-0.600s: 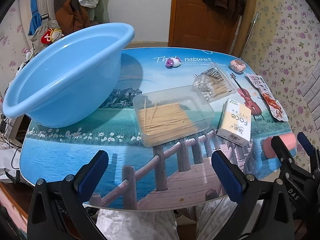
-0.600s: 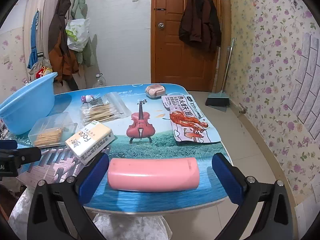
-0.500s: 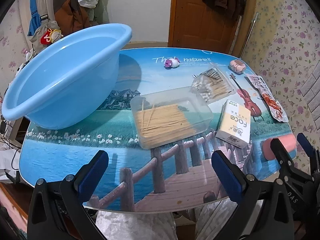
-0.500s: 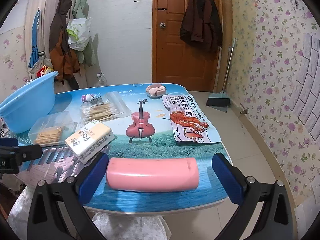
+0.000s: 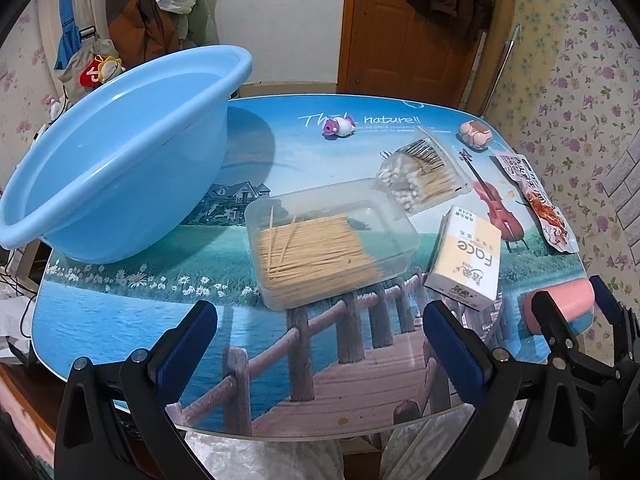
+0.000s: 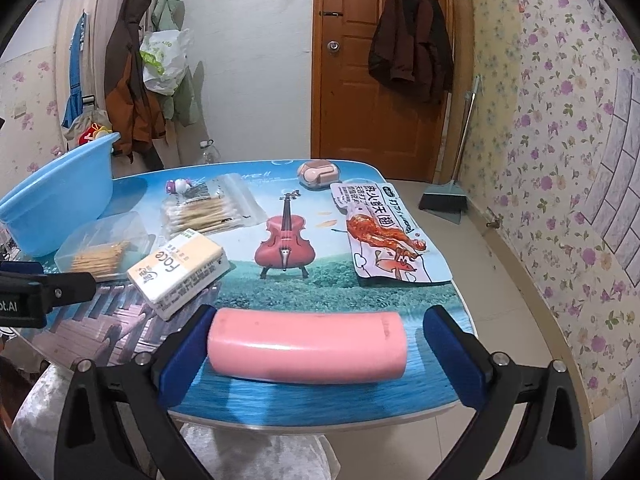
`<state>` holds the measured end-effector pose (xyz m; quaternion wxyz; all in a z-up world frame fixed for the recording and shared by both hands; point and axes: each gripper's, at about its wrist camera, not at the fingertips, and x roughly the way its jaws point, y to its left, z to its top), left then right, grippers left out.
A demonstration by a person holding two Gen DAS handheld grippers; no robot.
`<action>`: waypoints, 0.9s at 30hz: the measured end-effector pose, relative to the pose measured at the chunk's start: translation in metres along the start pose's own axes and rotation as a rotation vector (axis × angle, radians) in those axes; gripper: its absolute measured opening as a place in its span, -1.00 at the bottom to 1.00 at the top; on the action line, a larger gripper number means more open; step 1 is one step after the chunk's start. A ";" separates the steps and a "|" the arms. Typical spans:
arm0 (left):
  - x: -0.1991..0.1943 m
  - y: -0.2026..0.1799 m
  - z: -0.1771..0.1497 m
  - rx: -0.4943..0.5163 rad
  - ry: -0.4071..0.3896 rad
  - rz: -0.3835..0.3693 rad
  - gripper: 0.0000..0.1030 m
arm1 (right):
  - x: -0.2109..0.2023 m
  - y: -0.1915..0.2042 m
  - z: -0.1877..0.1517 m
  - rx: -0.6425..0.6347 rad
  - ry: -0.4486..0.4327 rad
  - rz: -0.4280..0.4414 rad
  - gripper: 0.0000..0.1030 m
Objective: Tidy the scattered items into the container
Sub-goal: 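Move the left gripper to the clear toothpick box and close on it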
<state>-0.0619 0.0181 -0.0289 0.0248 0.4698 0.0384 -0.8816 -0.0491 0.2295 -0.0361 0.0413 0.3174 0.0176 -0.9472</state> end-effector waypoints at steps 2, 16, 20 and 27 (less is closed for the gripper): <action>0.001 0.000 0.001 -0.004 0.001 0.001 1.00 | 0.002 -0.002 0.000 0.006 0.005 0.016 0.94; 0.012 -0.006 0.012 -0.062 0.002 -0.009 1.00 | 0.006 -0.002 -0.003 0.015 0.003 0.071 0.73; 0.017 -0.007 0.016 -0.095 0.005 0.004 1.00 | 0.006 -0.002 -0.004 0.019 0.001 0.068 0.73; 0.022 -0.002 0.020 -0.181 -0.004 0.033 1.00 | 0.007 -0.002 -0.004 0.017 -0.001 0.069 0.73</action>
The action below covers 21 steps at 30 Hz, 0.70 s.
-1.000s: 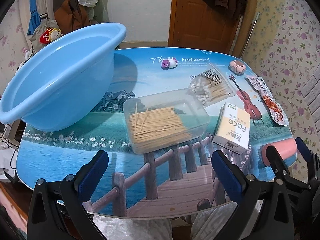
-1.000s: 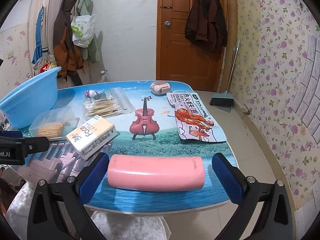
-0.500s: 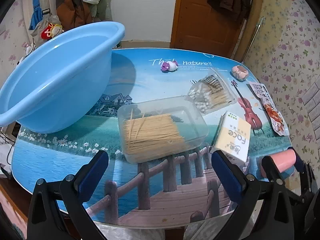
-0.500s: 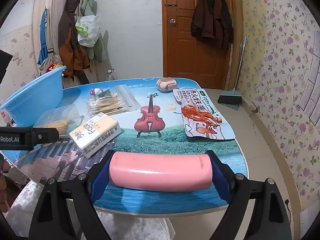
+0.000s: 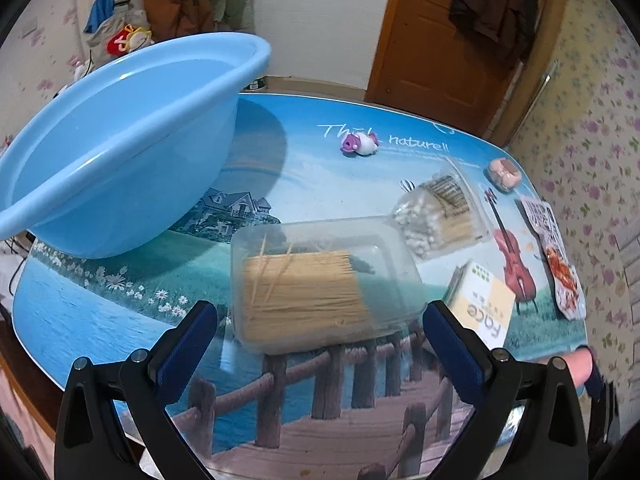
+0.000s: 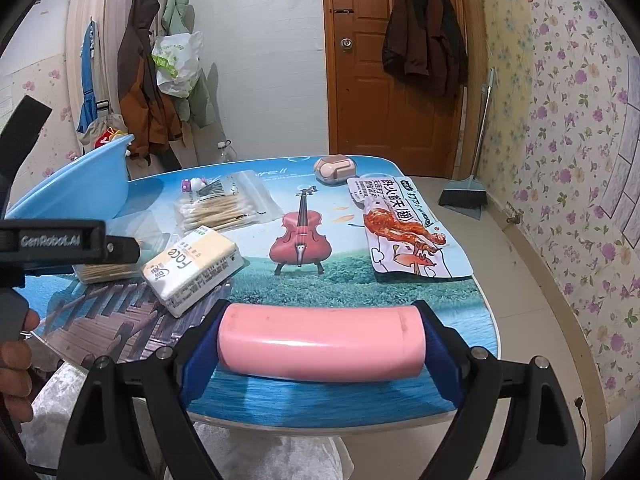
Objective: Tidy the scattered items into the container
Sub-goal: 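Move the left gripper to the clear toothpick box and close on it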
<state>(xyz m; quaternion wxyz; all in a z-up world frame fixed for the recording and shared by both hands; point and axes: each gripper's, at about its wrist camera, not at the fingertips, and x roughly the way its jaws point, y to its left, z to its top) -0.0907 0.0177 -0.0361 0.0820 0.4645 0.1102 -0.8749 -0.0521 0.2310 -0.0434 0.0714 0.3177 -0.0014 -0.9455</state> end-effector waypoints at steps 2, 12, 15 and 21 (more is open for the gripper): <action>0.003 -0.002 0.002 -0.015 0.006 0.006 1.00 | 0.001 0.000 0.000 0.001 0.001 -0.006 0.73; 0.016 -0.009 0.012 -0.051 -0.002 0.040 1.00 | 0.007 -0.001 -0.001 0.005 0.012 0.000 0.73; 0.022 -0.009 0.014 -0.048 -0.001 0.065 1.00 | 0.009 -0.001 -0.001 0.003 0.017 0.000 0.73; 0.026 -0.008 0.016 -0.048 -0.008 0.087 1.00 | 0.010 -0.001 -0.001 0.006 0.017 0.002 0.73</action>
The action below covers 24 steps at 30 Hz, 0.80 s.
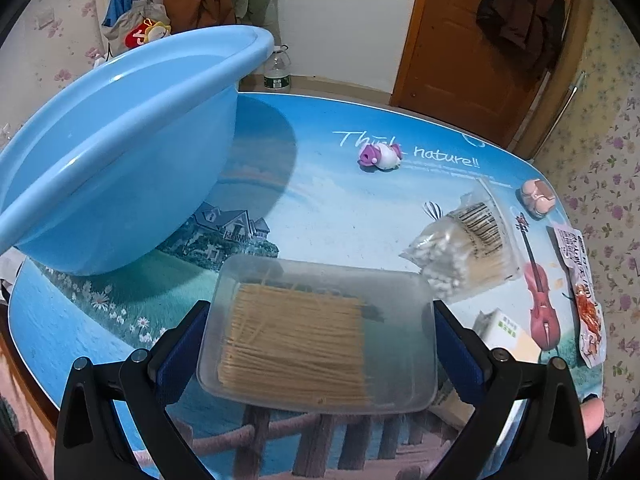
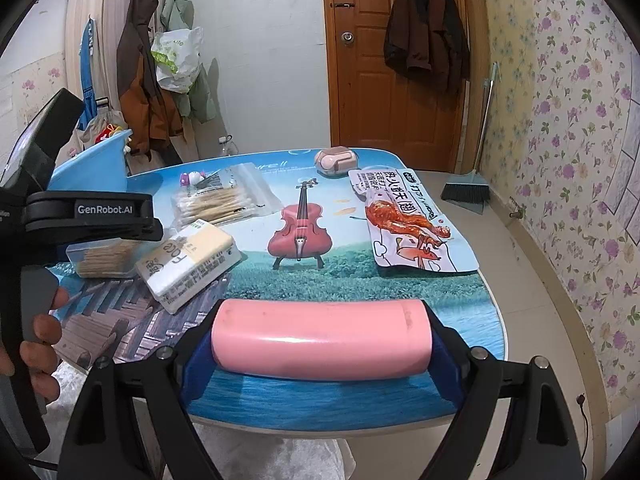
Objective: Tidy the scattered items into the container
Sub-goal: 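Move the left gripper to the clear toothpick box and close on it, then lift the toothpick box with the left gripper and carry it over the basin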
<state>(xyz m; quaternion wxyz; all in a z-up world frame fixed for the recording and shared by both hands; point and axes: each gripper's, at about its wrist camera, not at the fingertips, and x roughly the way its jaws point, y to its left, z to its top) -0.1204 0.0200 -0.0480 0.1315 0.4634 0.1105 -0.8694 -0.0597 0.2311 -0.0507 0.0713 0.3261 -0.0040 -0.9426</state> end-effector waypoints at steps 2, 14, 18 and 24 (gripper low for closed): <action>0.001 -0.002 -0.001 0.015 -0.003 0.012 1.00 | 0.000 0.000 0.000 0.000 0.000 -0.002 0.73; -0.002 -0.004 -0.009 0.095 -0.038 0.016 0.80 | 0.002 0.000 0.000 -0.001 0.000 -0.008 0.73; -0.004 -0.004 -0.011 0.121 -0.044 0.008 0.79 | 0.002 0.000 -0.001 -0.001 0.000 -0.012 0.72; -0.007 -0.008 -0.016 0.176 -0.067 -0.008 0.79 | 0.001 0.000 -0.001 0.000 0.003 -0.028 0.72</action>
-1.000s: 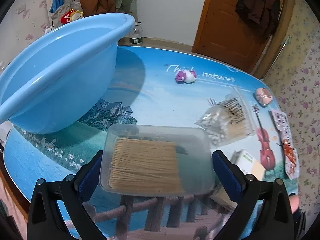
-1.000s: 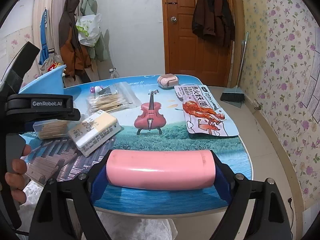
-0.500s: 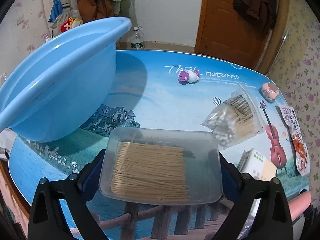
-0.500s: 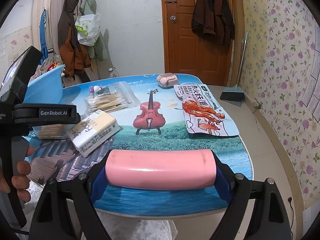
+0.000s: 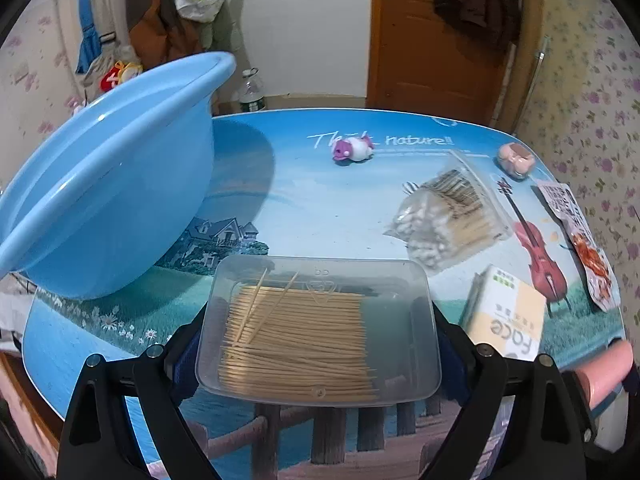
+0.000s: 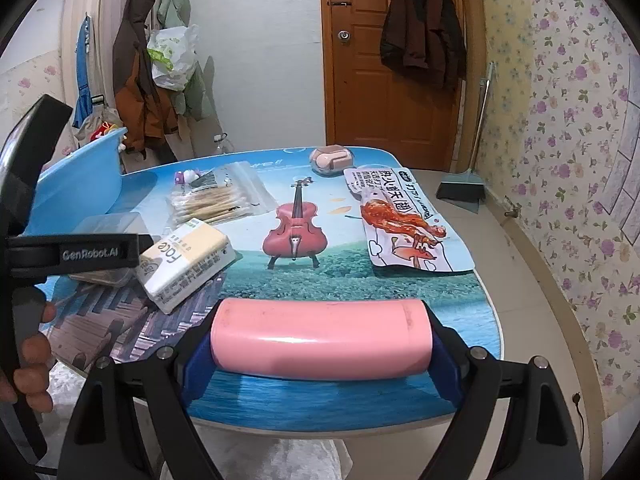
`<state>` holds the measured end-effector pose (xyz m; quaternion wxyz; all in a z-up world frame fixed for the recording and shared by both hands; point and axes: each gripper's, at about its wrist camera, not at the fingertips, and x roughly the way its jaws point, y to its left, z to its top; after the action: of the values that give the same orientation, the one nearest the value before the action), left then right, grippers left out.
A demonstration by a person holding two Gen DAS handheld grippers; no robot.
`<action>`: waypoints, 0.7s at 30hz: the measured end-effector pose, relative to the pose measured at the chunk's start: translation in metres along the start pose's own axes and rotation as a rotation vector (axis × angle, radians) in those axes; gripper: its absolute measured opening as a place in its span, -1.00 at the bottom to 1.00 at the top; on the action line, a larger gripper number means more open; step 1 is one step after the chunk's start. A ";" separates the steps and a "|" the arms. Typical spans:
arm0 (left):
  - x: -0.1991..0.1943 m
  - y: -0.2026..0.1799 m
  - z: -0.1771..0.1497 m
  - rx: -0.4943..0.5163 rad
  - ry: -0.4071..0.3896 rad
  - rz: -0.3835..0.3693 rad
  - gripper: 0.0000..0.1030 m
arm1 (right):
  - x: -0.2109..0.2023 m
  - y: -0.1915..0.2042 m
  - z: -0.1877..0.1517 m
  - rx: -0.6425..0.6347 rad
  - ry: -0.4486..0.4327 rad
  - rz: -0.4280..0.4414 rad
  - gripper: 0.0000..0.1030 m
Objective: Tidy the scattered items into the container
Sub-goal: 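Lift the toothpick box with the left gripper and carry it over the basin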
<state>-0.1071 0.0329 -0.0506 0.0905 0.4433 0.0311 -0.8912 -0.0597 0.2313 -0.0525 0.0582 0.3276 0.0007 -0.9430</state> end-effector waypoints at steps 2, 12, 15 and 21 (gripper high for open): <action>-0.005 -0.001 -0.002 0.013 -0.015 -0.011 0.79 | 0.000 0.000 0.000 0.002 0.001 -0.008 0.72; -0.042 0.003 0.005 0.092 -0.141 -0.032 0.80 | -0.002 0.002 0.003 0.006 0.022 -0.048 0.72; -0.055 0.008 0.006 0.094 -0.168 -0.036 0.80 | -0.006 0.005 0.006 0.015 0.022 -0.038 0.72; -0.083 0.021 0.007 0.088 -0.219 -0.045 0.80 | -0.020 0.021 0.015 -0.018 0.001 -0.048 0.71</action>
<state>-0.0596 0.0224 0.0205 0.0537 0.3461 -0.0083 -0.9366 -0.0506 0.2125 -0.0277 0.0383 0.3276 0.0170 -0.9439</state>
